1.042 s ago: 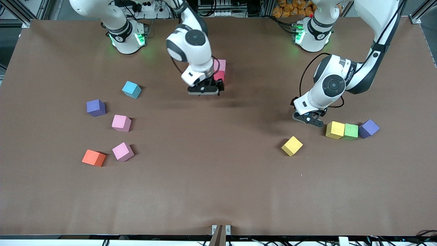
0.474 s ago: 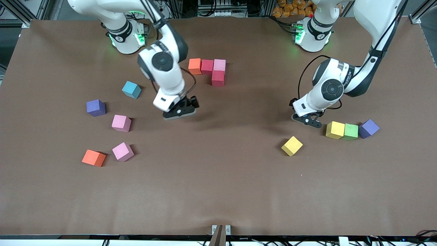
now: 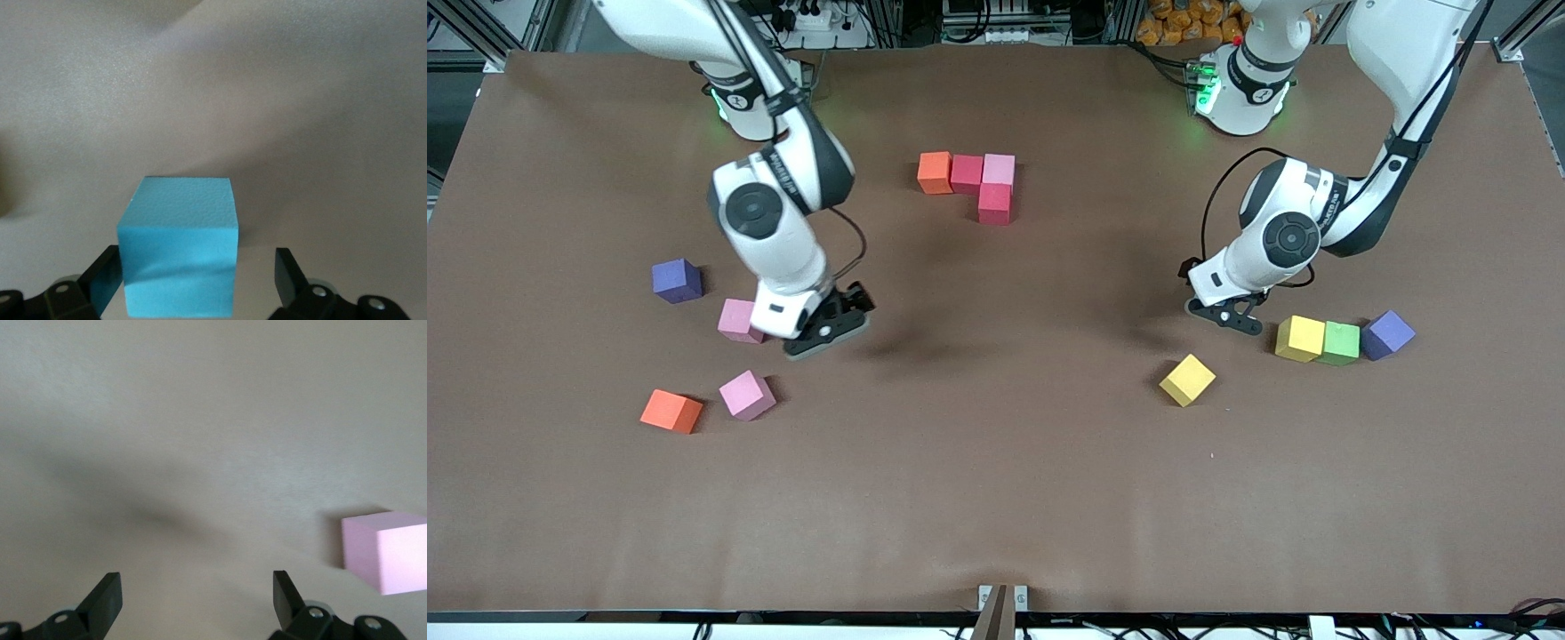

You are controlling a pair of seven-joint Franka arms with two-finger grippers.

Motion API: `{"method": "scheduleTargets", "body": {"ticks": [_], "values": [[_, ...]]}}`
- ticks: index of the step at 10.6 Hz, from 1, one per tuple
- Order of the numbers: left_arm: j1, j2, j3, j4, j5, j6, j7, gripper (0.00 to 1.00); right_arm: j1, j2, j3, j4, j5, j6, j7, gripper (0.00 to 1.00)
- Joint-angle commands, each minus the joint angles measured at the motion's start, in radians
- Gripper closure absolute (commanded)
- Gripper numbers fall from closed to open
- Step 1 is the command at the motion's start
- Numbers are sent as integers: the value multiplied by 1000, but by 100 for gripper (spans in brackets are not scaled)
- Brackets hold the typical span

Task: Form number 2 with 11 blocks
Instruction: 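Grasp a pink block with the right gripper while the left gripper lifts cyan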

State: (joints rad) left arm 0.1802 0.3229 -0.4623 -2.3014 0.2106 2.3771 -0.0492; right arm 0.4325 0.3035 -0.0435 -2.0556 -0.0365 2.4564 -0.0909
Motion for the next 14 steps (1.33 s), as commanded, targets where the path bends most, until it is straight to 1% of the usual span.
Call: {"method": "scheduleTargets", "body": {"ticks": [1,2,3,4,5,6,7,9,10,11,12,14], "values": [[5,16,22,-1,77,33,-18,22,-81,3,17,11,85,0,-198,0],[7,22,25,-3,95,45,-20,48,-113,17,16,21,127,-3,-278,0],[7,27,27,2,113,48,-23,94,-141,34,16,29,171,-4,-359,0],[4,25,24,10,115,47,-70,100,-167,49,16,35,220,0,-438,0],[-8,13,13,14,118,44,-143,100,-188,66,14,41,263,0,-507,0],[-11,-10,-30,26,116,37,-208,100,-210,87,14,54,291,0,-576,0],[-11,-31,-73,42,107,28,-275,100,-230,110,14,80,302,-3,-636,0],[-21,-30,-168,118,101,-19,-413,100,-259,152,14,120,303,0,-708,0],[-30,-24,-199,156,98,-29,-467,100,-276,170,16,138,303,0,-736,0],[-59,-21,-209,187,60,-33,-513,100,-294,192,16,156,303,0,-766,0],[-111,-15,-210,221,14,-33,-535,100,-313,215,17,175,303,0,-795,0],[-191,10,-208,295,-23,-35,-590,100,-331,242,17,193,305,3,-813,0]]}}
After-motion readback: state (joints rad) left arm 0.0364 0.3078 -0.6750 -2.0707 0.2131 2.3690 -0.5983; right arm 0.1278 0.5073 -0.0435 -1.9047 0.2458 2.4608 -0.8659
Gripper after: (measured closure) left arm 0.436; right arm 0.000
